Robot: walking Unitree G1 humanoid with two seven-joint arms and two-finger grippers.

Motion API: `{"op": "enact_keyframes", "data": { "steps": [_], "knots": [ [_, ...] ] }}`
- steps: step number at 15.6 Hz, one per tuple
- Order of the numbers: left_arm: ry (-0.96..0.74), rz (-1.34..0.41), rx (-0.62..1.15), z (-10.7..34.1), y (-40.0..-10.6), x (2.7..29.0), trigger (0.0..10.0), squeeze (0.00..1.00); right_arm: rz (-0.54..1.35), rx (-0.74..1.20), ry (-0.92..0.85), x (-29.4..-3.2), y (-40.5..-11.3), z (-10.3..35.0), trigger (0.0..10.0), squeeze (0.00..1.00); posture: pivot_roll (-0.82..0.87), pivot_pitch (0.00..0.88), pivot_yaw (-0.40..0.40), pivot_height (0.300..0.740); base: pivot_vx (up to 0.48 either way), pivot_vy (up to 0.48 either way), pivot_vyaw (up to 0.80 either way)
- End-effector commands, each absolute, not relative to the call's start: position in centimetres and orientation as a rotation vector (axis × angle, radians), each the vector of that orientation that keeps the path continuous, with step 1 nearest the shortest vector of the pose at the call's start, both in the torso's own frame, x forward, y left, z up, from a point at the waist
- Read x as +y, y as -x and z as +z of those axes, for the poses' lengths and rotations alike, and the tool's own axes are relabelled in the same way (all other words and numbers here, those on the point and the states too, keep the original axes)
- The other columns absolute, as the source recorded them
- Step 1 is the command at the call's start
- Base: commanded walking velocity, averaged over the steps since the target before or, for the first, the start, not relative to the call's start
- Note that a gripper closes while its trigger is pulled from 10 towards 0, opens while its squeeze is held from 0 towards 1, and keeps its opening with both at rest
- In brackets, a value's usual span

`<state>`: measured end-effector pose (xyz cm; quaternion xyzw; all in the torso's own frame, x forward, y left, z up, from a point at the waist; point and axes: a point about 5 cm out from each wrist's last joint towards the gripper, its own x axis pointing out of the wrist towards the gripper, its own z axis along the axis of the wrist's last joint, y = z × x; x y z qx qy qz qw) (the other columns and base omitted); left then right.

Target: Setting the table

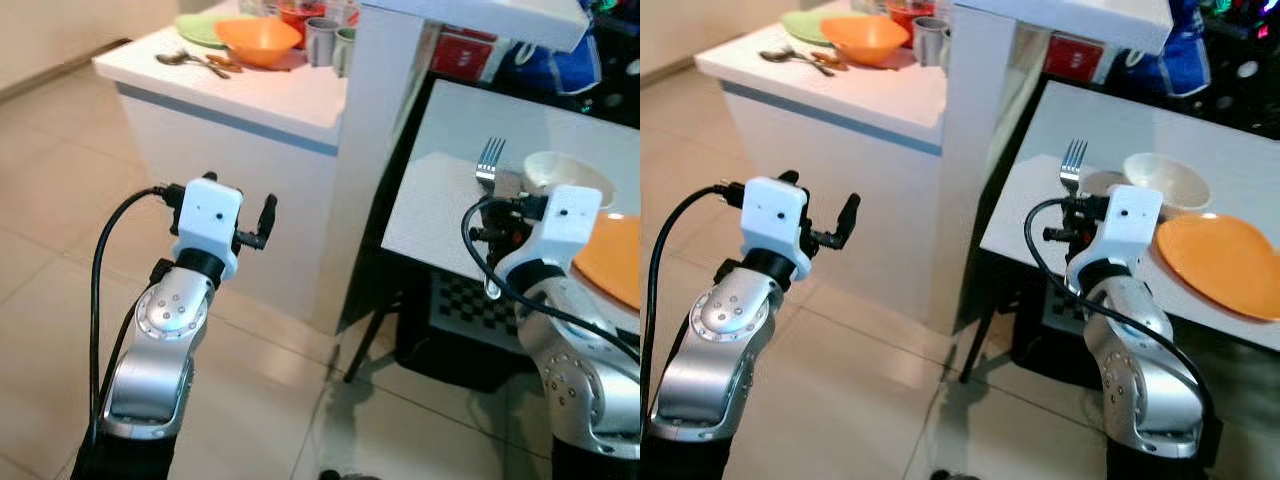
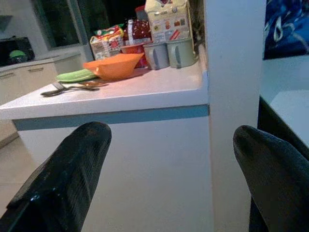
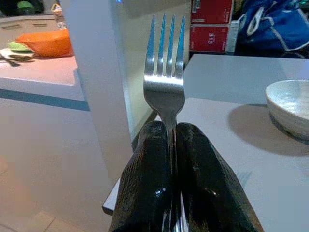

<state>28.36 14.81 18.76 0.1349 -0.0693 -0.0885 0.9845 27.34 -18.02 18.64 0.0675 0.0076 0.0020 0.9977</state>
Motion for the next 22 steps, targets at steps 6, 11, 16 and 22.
{"op": "enact_keyframes", "data": {
  "steps": [6,11,16,22],
  "knots": [
    [-0.254,-0.117,-0.140,19.4,-28.7,14.9,10.0,0.00,0.008,0.044,-0.122,-17.5,-27.9,18.1,10.0,0.00,0.04,0.000,-0.100,0.740,0.000,0.000,-0.80],
    [-0.200,-0.004,-0.168,19.9,-29.3,16.3,10.0,0.00,0.045,0.036,-0.069,-17.1,-28.5,18.2,10.0,0.00,0.02,0.000,-0.080,0.740,0.000,0.000,-0.80],
    [-0.226,-0.061,-0.132,19.2,-29.8,14.9,10.0,0.00,-0.014,0.018,-0.028,-18.3,-28.2,17.7,10.0,0.00,-0.03,0.000,-0.047,0.740,0.000,-0.243,-0.32],
    [-0.235,-0.091,-0.118,18.7,-29.8,14.4,10.0,0.00,-0.051,0.040,-0.011,-19.0,-27.5,16.9,10.0,0.00,-0.04,0.000,-0.030,0.740,0.000,-0.480,0.00]
  ]
}}
